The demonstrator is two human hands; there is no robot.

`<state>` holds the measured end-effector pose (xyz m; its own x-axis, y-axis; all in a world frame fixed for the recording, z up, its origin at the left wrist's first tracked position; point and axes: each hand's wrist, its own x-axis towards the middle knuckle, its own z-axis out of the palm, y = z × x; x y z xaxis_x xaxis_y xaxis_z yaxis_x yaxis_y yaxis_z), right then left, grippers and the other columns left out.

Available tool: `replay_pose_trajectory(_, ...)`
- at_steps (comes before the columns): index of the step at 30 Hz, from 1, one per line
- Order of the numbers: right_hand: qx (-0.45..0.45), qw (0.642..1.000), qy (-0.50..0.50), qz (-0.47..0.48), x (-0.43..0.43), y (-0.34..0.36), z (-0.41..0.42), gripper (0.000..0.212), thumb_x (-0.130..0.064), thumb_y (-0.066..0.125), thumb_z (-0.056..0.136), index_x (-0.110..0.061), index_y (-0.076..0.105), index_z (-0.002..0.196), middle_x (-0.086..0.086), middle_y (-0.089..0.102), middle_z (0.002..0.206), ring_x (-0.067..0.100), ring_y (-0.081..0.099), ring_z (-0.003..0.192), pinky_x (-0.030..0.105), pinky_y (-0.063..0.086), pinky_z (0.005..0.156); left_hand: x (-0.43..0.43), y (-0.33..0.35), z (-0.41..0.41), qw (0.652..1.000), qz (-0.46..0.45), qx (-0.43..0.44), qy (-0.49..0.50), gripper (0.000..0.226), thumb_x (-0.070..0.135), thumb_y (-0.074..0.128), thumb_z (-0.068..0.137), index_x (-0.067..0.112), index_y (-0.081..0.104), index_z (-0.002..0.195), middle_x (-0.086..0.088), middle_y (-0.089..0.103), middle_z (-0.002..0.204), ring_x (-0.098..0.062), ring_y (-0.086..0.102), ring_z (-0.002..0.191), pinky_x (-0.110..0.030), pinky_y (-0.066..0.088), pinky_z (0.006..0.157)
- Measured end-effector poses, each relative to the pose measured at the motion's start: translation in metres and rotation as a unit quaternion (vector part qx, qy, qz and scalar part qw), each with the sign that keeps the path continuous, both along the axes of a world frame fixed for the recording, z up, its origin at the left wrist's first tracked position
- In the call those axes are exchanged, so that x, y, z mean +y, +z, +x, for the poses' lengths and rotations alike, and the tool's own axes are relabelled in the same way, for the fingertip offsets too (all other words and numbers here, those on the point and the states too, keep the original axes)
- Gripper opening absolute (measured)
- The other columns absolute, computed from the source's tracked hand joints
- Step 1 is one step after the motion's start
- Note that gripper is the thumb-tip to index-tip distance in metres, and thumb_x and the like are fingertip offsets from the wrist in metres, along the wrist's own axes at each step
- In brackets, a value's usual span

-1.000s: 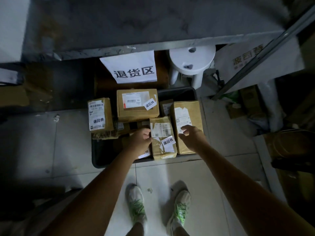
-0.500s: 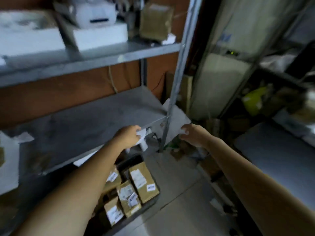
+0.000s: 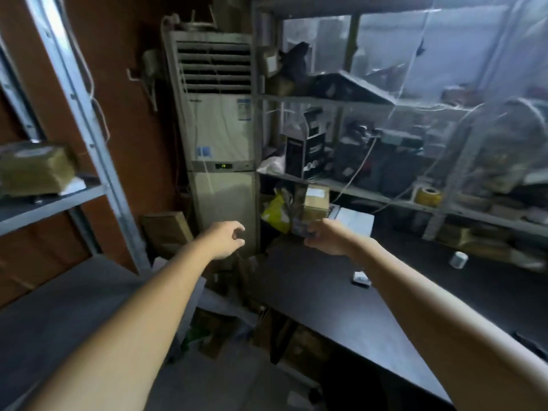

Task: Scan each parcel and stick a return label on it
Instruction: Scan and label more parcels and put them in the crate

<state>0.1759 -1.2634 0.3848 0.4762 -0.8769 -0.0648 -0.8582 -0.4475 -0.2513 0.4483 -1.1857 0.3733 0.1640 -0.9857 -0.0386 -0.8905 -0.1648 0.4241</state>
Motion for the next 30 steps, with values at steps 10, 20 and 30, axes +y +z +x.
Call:
replay_pose_trajectory(10,-0.061,0.992,-0.096,0.049,-0.092,-0.005,-0.164,0.055,-0.045,0.065,0.089,-0.016,0.055,0.135,0.006,0.065,0.127,0.026,0.059,0.118,0.025,0.041,0.083,-0.119,0.009,-0.163,0.999,0.01,-0.002,-0.047,0.039,0.038,0.063,0.091,0.029,0.057,0.128,0.003,0.061,0.108,-0.018,0.057,0.096,-0.029,0.045,0.083)
replay_pose_trajectory(20,-0.092,0.984,-0.128,0.083,-0.219,-0.05,-0.151,0.047,-0.041,0.064,0.091,-0.016,0.059,0.131,0.006,0.067,0.124,0.024,0.062,0.114,0.027,0.046,0.091,-0.244,-0.03,-0.15,0.999,0.017,0.042,-0.003,0.04,0.032,0.063,0.093,0.024,0.056,0.131,-0.004,0.06,0.12,-0.021,0.058,0.105,-0.029,0.045,0.089)
replay_pose_trajectory(30,-0.23,0.94,-0.228,0.11,-0.4,-0.119,-0.059,0.043,-0.035,0.064,0.092,-0.011,0.061,0.127,0.012,0.067,0.123,0.027,0.063,0.109,0.038,0.051,0.094,-0.444,-0.123,-0.109,0.976,0.026,0.209,0.046,0.05,0.028,0.067,0.09,0.016,0.052,0.136,-0.01,0.059,0.129,-0.023,0.057,0.115,-0.029,0.044,0.092)
